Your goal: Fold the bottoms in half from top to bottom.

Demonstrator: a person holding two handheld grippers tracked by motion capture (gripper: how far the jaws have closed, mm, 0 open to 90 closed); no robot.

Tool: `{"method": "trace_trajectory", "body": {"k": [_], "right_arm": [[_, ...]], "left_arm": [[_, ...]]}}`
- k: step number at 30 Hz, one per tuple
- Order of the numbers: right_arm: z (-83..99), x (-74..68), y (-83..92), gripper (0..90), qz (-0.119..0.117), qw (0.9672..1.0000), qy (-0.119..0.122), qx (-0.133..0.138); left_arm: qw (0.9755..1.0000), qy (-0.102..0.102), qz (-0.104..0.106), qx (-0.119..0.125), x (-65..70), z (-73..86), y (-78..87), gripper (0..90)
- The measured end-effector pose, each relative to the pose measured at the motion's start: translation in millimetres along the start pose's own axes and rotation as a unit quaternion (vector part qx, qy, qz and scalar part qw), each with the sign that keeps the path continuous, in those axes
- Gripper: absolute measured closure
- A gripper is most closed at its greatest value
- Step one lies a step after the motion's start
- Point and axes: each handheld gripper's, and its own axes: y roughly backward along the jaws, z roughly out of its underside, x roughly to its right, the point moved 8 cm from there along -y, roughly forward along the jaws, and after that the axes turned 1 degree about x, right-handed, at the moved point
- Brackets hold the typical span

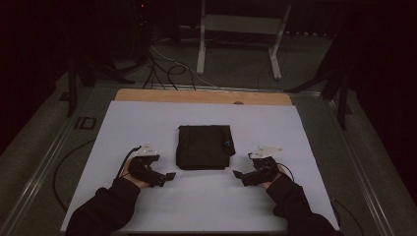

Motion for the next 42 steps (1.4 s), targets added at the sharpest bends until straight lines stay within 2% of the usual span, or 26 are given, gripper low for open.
{"method": "trace_trajectory", "body": {"k": [9, 16, 22, 33, 42], "right_arm": [[15.0, -5.2, 17.9, 9.1, -0.011, 0.9999, -0.002, -0.007], [27.9, -8.1, 38.6, 9.2, -0.010, 0.9999, -0.002, 0.003], [37.1, -9.8, 45.7, 9.2, -0.014, 0.9999, -0.004, 0.001], [48.1, -9.8, 58.5, 9.2, -0.008, 0.9999, -0.013, 0.005], [55.4, -2.6, 76.5, 9.2, 0.017, 0.9996, -0.016, 0.018]], "left_arm": [[1.0000, -0.003, -0.002, 0.002, 7.6, 12.0, 14.4, 0.0], [0.9999, -0.009, -0.005, -0.001, 8.9, 23.8, 23.2, 0.0], [0.9998, -0.012, -0.014, 0.003, 11.2, 31.2, 31.6, 0.0], [0.9996, -0.007, -0.023, 0.011, 12.0, 43.7, 51.5, 0.0], [0.9995, -0.009, -0.031, 0.006, 13.5, 53.9, 61.7, 0.0]]}}
